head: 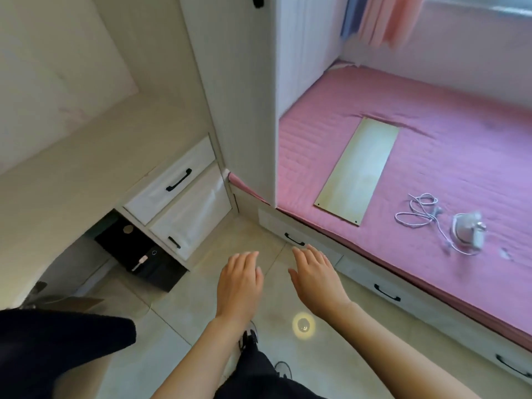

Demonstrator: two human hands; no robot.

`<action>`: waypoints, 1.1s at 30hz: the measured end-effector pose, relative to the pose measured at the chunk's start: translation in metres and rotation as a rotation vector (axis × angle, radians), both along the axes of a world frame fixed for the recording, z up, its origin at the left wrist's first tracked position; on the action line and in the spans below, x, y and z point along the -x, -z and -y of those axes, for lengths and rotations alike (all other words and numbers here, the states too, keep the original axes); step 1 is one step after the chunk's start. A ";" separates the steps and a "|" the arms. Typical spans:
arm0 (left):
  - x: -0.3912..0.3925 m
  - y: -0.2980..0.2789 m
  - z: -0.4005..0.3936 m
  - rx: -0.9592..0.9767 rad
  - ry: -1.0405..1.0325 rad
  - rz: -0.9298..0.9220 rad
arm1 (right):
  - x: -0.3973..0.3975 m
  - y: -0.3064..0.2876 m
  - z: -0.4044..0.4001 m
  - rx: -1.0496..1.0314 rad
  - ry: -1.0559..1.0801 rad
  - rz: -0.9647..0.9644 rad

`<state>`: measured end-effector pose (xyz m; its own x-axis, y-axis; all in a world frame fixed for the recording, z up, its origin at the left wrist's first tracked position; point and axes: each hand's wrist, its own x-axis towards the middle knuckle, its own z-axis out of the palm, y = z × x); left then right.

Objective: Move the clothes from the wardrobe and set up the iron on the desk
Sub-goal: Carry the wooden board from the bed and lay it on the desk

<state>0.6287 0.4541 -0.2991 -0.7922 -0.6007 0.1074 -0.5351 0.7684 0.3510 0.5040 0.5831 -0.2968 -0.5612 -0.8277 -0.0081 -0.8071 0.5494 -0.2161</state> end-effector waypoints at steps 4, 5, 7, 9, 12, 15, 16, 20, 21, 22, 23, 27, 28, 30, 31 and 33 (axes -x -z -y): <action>0.046 0.003 -0.002 0.002 0.094 -0.027 | 0.035 0.004 -0.014 -0.013 0.084 0.023; 0.057 0.004 -0.001 0.008 0.116 -0.032 | 0.045 0.005 -0.016 -0.017 0.100 0.019; 0.081 0.006 0.002 0.018 0.145 -0.047 | 0.064 0.007 -0.018 -0.017 0.133 0.008; 0.106 0.004 0.008 0.018 0.168 -0.058 | 0.085 0.007 -0.017 -0.010 0.158 0.002; 0.146 0.003 0.021 0.019 0.204 -0.080 | 0.121 0.005 -0.009 0.015 0.197 -0.039; 0.189 0.000 0.038 0.044 0.231 -0.084 | 0.160 0.003 0.006 0.039 0.216 -0.061; 0.203 0.000 0.043 0.055 0.238 -0.083 | 0.173 0.002 0.011 0.039 0.214 -0.071; 0.255 -0.002 0.059 0.078 0.268 -0.071 | 0.221 -0.002 0.028 0.053 0.223 -0.093; 0.266 -0.002 0.062 0.080 0.279 -0.064 | 0.232 -0.003 0.032 0.063 0.225 -0.094; 0.277 -0.002 0.065 0.081 0.290 -0.058 | 0.242 -0.005 0.034 0.070 0.226 -0.095; 0.287 -0.002 0.068 0.080 0.295 -0.055 | 0.251 -0.005 0.037 0.075 0.225 -0.098; 0.318 0.001 0.075 0.073 0.294 -0.035 | 0.285 0.000 0.044 0.059 0.209 -0.088; 0.324 0.002 0.076 0.074 0.292 -0.025 | 0.293 0.001 0.046 0.054 0.203 -0.084; 0.336 0.004 0.077 0.067 0.277 -0.007 | 0.310 0.004 0.049 0.048 0.188 -0.071; 0.342 0.006 0.077 0.062 0.266 -0.001 | 0.319 0.005 0.050 0.045 0.179 -0.065; 0.354 0.008 0.074 0.058 0.233 0.005 | 0.336 0.006 0.052 0.033 0.158 -0.056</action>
